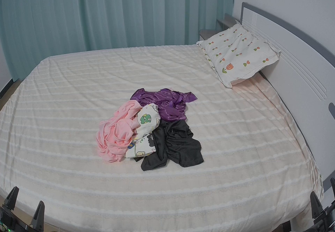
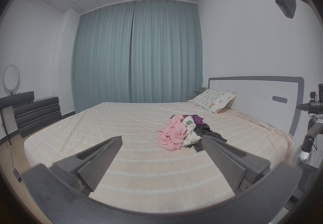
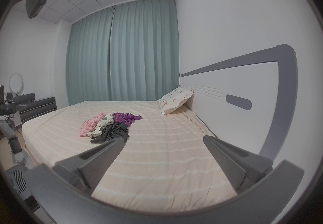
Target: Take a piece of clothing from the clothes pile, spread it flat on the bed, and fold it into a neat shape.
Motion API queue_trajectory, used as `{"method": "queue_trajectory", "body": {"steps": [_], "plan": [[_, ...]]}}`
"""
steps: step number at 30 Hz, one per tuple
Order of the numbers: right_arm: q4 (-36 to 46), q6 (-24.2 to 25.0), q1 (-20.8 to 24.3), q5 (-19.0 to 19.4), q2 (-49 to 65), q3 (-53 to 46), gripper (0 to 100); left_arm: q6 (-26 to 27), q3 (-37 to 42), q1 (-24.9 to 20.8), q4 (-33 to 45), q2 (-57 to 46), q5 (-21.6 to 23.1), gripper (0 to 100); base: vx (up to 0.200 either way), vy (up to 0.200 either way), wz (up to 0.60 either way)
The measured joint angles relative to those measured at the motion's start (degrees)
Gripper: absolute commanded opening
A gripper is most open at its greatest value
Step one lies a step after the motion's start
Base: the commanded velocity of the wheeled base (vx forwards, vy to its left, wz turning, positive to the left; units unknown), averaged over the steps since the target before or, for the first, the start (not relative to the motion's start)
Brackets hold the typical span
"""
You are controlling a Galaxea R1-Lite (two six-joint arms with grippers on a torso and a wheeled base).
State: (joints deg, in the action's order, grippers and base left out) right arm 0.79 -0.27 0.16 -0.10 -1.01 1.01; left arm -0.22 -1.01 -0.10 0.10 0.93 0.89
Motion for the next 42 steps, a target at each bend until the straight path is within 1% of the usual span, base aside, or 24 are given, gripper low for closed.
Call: {"method": "queue_trajectory", "body": {"steps": [8, 12, 16, 19, 22, 29, 36, 42], "plan": [[0.0, -1.8, 0.0, 0.9, 0.0, 0.0, 100, 0.0, 0.0, 0.0, 0.0, 0.0, 0.0, 100, 0.0, 0.0, 0.0], [-0.4, 0.6, 0.1, 1.2, -1.5, 2.7, 100, 0.0, 0.0, 0.0, 0.0, 0.0, 0.0, 100, 0.0, 0.0, 0.0], [-0.5, 2.9, 0.3, 2.8, -6.7, 9.6, 100, 0.0, 0.0, 0.0, 0.0, 0.0, 0.0, 100, 0.0, 0.0, 0.0], [-0.8, 3.9, 0.4, 5.2, -12.9, 13.6, 100, 0.0, 0.0, 0.0, 0.0, 0.0, 0.0, 100, 0.0, 0.0, 0.0], [-2.0, 5.2, 0.5, 7.5, -20.1, 15.7, 100, 0.0, 0.0, 0.0, 0.0, 0.0, 0.0, 100, 0.0, 0.0, 0.0], [-9.5, 9.2, 2.0, 10.8, -39.2, 18.4, 100, 0.0, 0.0, 0.0, 0.0, 0.0, 0.0, 100, 0.0, 0.0, 0.0], [-18.7, 14.2, 4.9, 11.7, -58.7, 21.5, 100, 0.0, 0.0, 0.0, 0.0, 0.0, 0.1, 100, 0.0, 0.0, 0.0], [-25.2, 20.1, 8.0, 11.4, -75.9, 26.0, 100, 0.0, 0.0, 0.0, 0.0, 0.0, 0.1, 100, 0.0, 0.0, 0.0]]}}
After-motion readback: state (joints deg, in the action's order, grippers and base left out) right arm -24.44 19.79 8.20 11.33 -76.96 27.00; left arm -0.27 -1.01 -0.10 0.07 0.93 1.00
